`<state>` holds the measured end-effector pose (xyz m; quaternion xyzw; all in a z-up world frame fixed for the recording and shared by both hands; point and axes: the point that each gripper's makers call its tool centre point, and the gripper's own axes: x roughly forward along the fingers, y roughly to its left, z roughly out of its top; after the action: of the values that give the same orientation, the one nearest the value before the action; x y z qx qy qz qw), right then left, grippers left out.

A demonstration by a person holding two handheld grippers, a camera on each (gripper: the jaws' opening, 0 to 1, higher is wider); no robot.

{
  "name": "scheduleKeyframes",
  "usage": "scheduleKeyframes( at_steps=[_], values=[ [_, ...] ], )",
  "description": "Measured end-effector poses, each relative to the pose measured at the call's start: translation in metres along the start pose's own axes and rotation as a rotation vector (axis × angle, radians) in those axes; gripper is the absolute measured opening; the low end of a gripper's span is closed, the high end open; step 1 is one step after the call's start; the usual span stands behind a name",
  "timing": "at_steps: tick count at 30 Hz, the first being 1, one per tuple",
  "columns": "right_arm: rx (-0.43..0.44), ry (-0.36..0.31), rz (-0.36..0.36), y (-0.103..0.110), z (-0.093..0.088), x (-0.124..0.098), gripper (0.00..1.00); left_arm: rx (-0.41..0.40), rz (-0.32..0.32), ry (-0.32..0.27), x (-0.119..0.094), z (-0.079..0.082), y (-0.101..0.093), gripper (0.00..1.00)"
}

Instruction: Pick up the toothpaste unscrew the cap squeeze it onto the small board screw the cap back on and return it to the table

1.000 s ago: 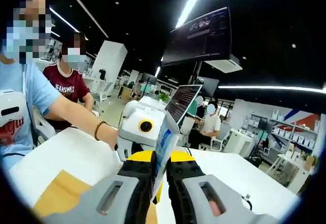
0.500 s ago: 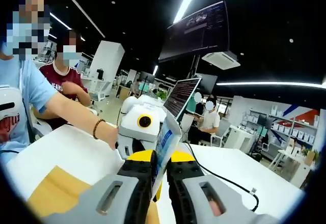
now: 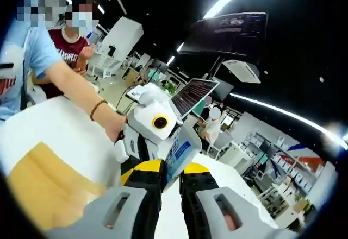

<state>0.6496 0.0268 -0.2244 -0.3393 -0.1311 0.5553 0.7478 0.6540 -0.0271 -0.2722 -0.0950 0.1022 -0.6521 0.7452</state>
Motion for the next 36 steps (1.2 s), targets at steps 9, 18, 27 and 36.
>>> scheduleKeyframes(
  at_steps=[9, 18, 27, 36],
  values=[
    [-0.124, -0.006, -0.041, -0.006, 0.003, -0.007, 0.09, -0.029, -0.017, 0.007, 0.002, 0.004, -0.006, 0.02],
    [-0.327, 0.017, -0.092, -0.015, 0.006, -0.008, 0.09, -0.115, -0.037, -0.014, 0.001, 0.008, -0.010, 0.03],
    [-0.297, -0.013, -0.069, -0.014, 0.024, -0.011, 0.09, -0.161, -0.093, -0.055, -0.002, 0.016, -0.026, 0.05],
    [0.057, -0.128, -0.054, -0.025, 0.040, -0.019, 0.09, 0.018, -0.097, -0.078, -0.001, 0.019, -0.032, 0.08]
  ],
)
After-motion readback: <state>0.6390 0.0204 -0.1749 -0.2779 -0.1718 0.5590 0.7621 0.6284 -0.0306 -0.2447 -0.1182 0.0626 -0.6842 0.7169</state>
